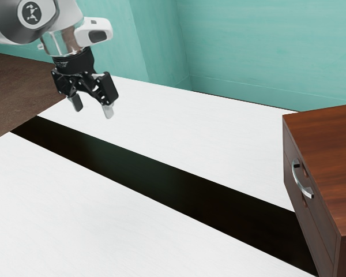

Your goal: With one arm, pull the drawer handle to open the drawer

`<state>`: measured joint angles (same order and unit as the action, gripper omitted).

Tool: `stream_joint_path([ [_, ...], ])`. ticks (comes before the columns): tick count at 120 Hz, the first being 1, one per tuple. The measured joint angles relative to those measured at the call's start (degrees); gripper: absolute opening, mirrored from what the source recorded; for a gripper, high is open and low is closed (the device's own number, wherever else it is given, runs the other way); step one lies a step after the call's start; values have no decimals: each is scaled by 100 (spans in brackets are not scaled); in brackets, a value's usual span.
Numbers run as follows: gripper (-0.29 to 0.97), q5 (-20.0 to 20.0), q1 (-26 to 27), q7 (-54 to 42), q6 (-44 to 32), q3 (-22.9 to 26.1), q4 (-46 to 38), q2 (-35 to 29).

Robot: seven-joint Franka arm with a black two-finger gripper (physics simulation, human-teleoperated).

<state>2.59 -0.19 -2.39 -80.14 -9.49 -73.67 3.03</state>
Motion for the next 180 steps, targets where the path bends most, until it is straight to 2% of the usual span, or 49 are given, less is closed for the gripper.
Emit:
stream_joint_path([
  [28,68,12,23,-30,11,4,56,-39],
  [40,68,35,27,-39,84,94,1104,-204],
  [48,68,44,-5,-44,151,242,1386,-418],
  [84,68,31,254,-50,253,413,1428,-334],
  [98,68,46,375,-45,170,428,862,-306],
  [114,68,-37,261,104,-982,630,-2243,-1372],
  [124,68,-402,183,328,-1538,689,-3565,-1986],
  [138,68,-730,155,771,-1999,836,-4110,-2426],
  [156,68,-1862,15,1350,-2895,978,-4853,-2686],
  [168,68,-2695,4,1644,-3665,1168,-4970,-2662],
  [180,68,-3308,3,1883,-4325,1458,-4988,-2491],
])
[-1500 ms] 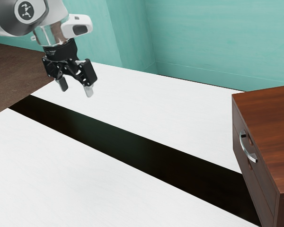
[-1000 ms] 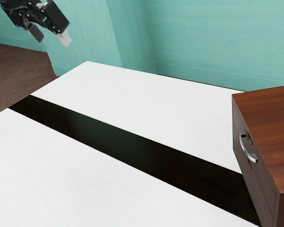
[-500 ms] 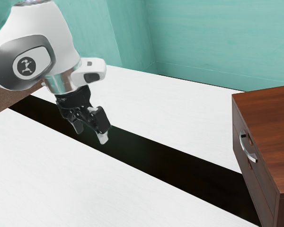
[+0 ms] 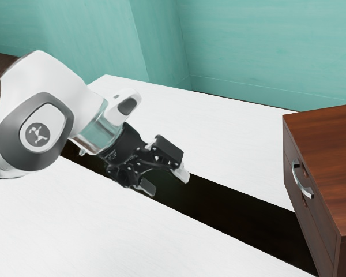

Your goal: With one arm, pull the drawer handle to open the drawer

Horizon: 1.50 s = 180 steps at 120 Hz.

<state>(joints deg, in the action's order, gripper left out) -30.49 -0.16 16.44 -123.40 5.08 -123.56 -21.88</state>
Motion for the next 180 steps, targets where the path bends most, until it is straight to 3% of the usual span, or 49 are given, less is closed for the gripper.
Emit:
stream_joint_path([
  [27,68,-759,-1,412,-1149,434,224,811],
  [46,68,-998,47,619,-1637,515,759,1572],
  [87,68,-1080,37,906,-2062,898,1044,2150],
  [125,68,-1118,502,1064,-2267,894,1319,2555],
  [180,68,-1129,457,1177,-2473,861,1673,3048],
])
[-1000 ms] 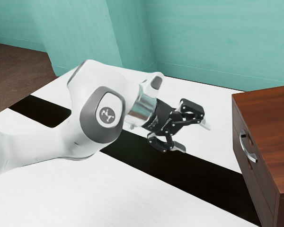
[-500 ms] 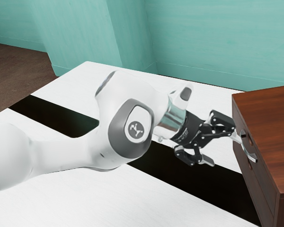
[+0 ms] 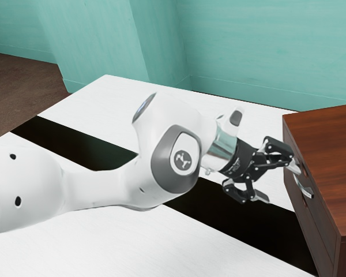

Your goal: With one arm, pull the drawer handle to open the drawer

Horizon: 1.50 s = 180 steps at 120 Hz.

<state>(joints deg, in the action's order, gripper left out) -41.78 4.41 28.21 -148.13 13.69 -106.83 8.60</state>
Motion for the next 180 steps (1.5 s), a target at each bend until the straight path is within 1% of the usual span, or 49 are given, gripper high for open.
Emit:
stream_joint_path([
  [36,68,132,24,-7,-43,-33,-18,65],
  [64,68,354,73,-94,-60,-123,-61,56],
  [89,68,977,106,-99,-44,-183,-59,1],
  [109,68,1197,82,-112,-20,-201,-67,-97],
  [138,68,1183,76,-112,50,-307,-320,-359],
  [180,68,1148,-79,-33,96,-261,-889,-884],
])
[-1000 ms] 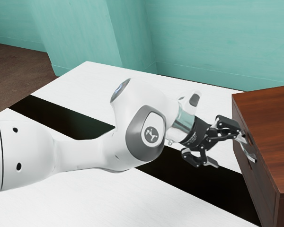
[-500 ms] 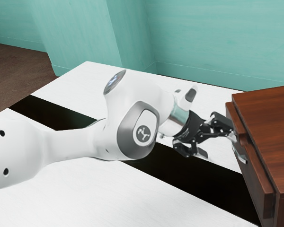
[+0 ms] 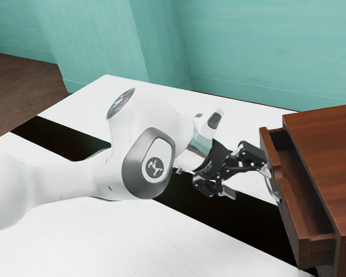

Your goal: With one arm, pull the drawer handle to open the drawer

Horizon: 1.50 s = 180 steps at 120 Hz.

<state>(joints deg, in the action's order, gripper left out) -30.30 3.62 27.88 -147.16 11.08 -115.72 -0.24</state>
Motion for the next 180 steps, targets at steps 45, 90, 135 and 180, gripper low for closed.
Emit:
stream_joint_path([
  [45,68,-32,-139,98,78,-18,-561,-472],
  [90,68,-127,-167,73,149,-53,-1276,-1358],
  [135,68,-135,-81,-152,214,-297,-1442,-1612],
  [180,68,68,-82,-38,257,-434,-1676,-1698],
])
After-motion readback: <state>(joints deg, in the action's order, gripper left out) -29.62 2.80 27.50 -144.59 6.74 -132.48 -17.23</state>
